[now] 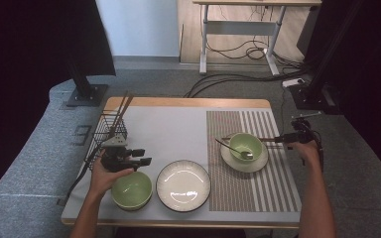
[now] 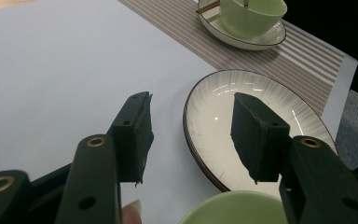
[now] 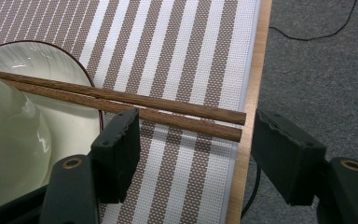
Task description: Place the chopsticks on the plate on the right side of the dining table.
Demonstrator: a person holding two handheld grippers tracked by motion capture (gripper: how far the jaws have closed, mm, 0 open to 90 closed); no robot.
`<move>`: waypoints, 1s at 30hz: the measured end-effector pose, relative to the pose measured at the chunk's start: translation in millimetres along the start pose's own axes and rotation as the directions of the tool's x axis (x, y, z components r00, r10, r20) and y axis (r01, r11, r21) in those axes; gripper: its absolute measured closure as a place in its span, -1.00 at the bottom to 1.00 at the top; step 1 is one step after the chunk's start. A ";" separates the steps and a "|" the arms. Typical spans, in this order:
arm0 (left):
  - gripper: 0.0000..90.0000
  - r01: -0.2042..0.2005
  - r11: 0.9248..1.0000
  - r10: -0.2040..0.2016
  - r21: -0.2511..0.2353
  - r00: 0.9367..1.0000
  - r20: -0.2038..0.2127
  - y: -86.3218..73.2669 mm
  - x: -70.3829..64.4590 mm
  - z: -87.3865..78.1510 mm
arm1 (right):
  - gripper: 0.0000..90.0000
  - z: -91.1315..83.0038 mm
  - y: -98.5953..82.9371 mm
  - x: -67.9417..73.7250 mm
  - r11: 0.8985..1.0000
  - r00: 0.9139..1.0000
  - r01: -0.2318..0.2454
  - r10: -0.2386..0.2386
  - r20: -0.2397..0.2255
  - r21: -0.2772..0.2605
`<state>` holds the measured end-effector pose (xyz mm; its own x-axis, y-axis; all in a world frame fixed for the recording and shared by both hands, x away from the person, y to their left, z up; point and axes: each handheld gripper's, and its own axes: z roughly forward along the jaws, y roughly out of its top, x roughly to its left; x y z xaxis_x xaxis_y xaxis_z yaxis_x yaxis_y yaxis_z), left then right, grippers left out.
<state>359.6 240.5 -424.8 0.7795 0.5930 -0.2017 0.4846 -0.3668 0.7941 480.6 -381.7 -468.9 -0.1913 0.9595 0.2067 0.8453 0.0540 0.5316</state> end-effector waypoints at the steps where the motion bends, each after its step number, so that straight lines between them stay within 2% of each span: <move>1: 0.07 0.000 1.000 0.000 0.001 1.000 0.000 0.0 0.1 0.0 | -0.27 0.4 0.1 0.0 1.000 1.000 0.001 -0.001 -0.001 0.001; 19: 0.07 0.005 1.000 -0.005 0.004 1.000 -0.007 -1.2 2.2 0.0 | -0.28 7.7 1.5 -3.8 1.000 1.000 -0.008 0.008 -0.011 0.007; 30: 0.07 0.006 1.000 -0.006 0.002 1.000 -0.007 -1.3 2.5 -1.0 | -0.28 9.7 2.1 -0.2 1.000 1.000 -0.002 0.002 -0.019 0.014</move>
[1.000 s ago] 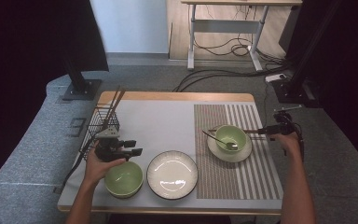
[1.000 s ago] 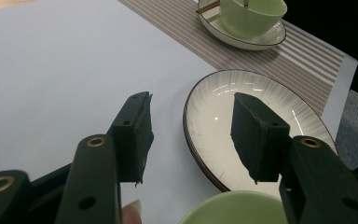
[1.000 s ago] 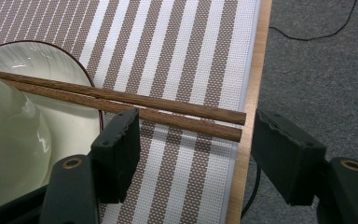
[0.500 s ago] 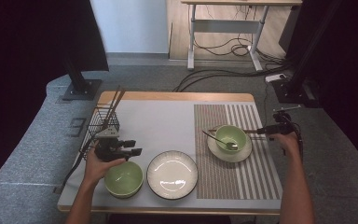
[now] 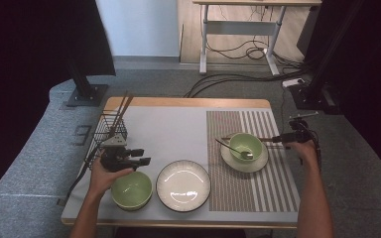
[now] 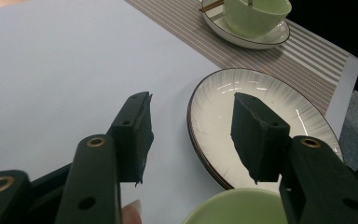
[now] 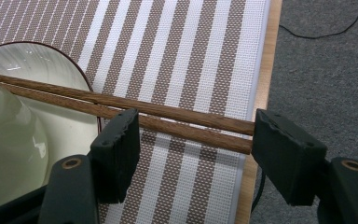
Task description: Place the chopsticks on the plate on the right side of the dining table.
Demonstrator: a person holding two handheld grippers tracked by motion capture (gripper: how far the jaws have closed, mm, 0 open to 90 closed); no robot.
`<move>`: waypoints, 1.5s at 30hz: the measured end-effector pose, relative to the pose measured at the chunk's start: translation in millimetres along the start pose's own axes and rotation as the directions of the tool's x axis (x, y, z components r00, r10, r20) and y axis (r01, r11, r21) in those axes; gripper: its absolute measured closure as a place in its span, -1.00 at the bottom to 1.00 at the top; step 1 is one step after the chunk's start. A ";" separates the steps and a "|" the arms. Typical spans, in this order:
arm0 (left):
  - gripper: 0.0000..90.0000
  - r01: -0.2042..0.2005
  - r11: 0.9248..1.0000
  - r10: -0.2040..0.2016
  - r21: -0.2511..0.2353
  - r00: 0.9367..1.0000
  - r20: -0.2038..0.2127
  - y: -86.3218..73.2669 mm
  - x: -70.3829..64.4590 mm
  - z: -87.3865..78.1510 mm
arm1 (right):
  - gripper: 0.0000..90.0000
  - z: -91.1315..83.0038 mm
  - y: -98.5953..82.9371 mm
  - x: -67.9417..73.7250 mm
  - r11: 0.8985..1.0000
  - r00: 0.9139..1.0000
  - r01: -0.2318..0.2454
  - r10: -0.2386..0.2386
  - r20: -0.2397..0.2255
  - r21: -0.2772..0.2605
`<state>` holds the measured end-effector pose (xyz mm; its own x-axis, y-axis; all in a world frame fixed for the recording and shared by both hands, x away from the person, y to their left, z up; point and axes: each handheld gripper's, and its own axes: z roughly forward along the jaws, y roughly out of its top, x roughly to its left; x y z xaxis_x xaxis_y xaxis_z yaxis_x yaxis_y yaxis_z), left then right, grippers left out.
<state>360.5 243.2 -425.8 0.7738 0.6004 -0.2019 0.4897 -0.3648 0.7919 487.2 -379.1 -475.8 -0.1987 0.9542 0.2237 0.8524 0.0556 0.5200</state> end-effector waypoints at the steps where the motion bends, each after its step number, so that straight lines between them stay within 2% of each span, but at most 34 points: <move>1: 0.07 0.000 1.000 0.000 0.000 1.000 0.000 0.0 0.0 -0.1 | -0.27 -0.1 0.0 0.2 1.000 1.000 0.001 -0.001 0.000 -0.001; 45: 0.06 0.002 1.000 -0.002 0.001 1.000 0.009 0.2 1.2 -1.4 | -0.27 8.5 1.1 17.0 1.000 1.000 0.023 -0.023 -0.022 0.008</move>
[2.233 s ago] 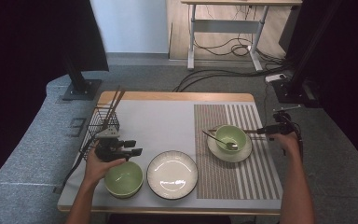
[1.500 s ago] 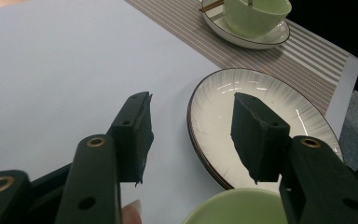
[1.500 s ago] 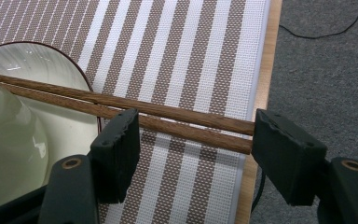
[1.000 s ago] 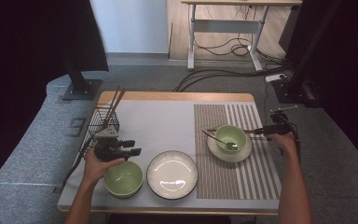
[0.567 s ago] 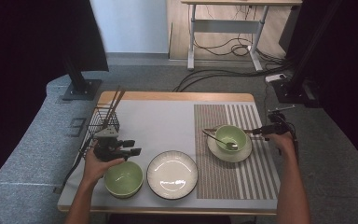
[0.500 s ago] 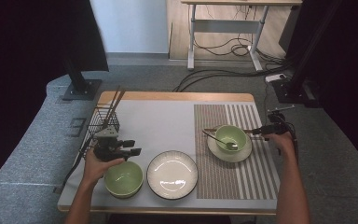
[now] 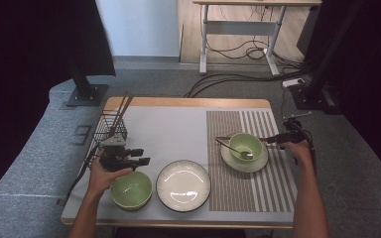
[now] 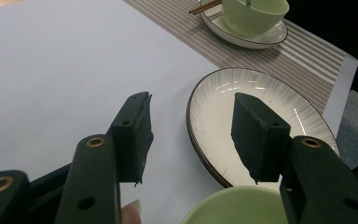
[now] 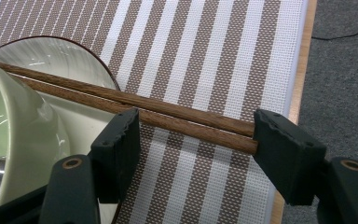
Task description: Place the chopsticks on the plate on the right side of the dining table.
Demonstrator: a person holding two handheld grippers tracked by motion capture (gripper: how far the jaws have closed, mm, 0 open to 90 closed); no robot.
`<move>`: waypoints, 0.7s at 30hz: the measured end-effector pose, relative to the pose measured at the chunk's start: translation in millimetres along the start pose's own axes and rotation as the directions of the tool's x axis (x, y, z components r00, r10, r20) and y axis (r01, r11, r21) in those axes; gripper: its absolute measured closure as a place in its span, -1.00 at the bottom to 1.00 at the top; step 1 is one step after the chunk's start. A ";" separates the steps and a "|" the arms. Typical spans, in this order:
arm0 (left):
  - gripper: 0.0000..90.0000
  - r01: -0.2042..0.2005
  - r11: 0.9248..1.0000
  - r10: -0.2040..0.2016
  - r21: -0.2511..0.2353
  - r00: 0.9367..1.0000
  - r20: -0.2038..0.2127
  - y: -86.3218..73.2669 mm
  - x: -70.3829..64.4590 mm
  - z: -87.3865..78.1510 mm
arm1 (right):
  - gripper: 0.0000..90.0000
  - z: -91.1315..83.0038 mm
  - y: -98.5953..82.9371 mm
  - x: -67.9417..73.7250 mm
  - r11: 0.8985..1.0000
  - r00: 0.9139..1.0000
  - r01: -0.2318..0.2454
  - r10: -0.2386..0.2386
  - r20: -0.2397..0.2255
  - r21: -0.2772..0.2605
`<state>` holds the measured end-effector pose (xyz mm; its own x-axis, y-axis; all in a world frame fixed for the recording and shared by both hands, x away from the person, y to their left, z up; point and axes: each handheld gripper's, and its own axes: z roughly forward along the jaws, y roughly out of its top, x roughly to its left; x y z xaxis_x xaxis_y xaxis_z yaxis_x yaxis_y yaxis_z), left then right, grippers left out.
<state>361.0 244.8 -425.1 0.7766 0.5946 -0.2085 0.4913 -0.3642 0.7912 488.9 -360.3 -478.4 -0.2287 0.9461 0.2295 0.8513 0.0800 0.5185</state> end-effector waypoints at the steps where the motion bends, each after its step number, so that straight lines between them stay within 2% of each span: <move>1: 0.06 0.000 1.000 0.000 0.000 1.000 0.000 0.0 -0.1 0.0 | -0.27 -0.1 0.0 0.3 1.000 1.000 0.002 -0.002 -0.001 0.002; 21: 0.06 -0.002 1.000 0.002 -0.009 1.000 0.002 0.5 0.7 -4.2 | -0.27 3.1 -0.8 7.4 1.000 1.000 0.008 -0.008 -0.006 0.009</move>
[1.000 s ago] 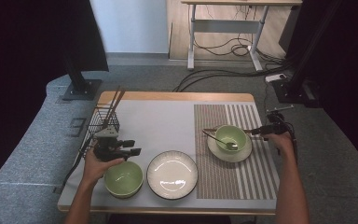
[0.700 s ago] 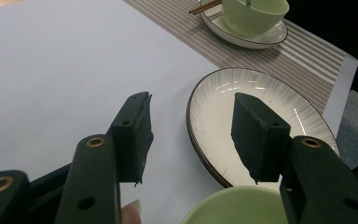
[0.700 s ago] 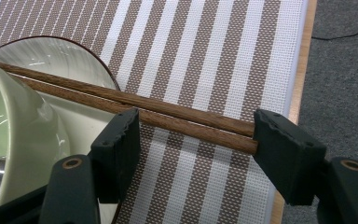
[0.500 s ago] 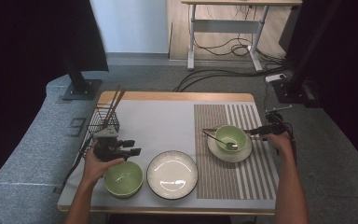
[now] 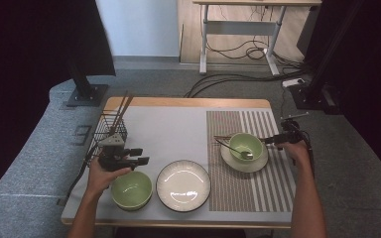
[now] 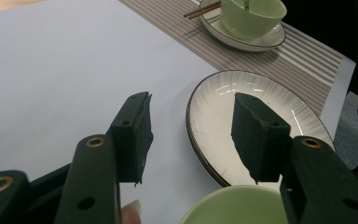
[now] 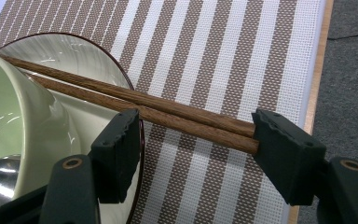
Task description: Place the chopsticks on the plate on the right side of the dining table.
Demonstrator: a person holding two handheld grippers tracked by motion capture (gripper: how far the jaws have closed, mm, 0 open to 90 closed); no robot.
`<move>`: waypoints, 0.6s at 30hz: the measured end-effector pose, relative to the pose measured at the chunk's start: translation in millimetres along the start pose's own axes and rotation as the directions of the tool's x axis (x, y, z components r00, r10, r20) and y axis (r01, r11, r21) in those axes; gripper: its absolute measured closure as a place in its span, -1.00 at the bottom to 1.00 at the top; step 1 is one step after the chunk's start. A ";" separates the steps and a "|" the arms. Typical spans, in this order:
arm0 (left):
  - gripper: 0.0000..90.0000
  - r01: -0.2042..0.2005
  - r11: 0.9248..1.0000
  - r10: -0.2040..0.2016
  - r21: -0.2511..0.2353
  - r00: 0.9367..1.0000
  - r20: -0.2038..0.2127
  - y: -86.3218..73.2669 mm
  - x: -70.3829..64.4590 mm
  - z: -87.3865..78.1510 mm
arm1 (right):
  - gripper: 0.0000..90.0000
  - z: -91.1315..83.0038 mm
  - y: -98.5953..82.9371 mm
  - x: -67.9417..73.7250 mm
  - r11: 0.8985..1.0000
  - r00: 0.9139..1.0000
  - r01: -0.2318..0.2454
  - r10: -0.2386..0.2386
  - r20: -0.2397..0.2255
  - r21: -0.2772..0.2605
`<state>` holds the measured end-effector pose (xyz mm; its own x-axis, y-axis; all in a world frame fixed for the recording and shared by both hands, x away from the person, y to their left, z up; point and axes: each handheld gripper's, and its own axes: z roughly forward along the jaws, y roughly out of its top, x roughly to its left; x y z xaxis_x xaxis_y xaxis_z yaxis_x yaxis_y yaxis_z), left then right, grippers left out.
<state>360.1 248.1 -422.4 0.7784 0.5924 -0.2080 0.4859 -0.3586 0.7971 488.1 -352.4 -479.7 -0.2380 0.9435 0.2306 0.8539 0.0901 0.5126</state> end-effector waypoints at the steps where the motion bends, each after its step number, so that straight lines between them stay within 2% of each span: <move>1: 0.06 0.000 1.000 0.000 0.000 1.000 0.001 0.0 0.0 -0.1 | -0.27 0.1 0.0 0.3 1.000 1.000 0.000 0.000 -0.001 -0.001; 18: 0.06 -0.001 1.000 0.001 -0.003 1.000 0.003 0.2 0.1 -1.6 | -0.27 2.9 1.0 6.6 1.000 1.000 0.012 -0.012 -0.011 0.001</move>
<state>359.7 249.2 -421.4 0.7800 0.5897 -0.2094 0.4843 -0.3569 0.7988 488.7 -345.2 -480.1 -0.2530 0.9388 0.2339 0.8513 0.1012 0.5148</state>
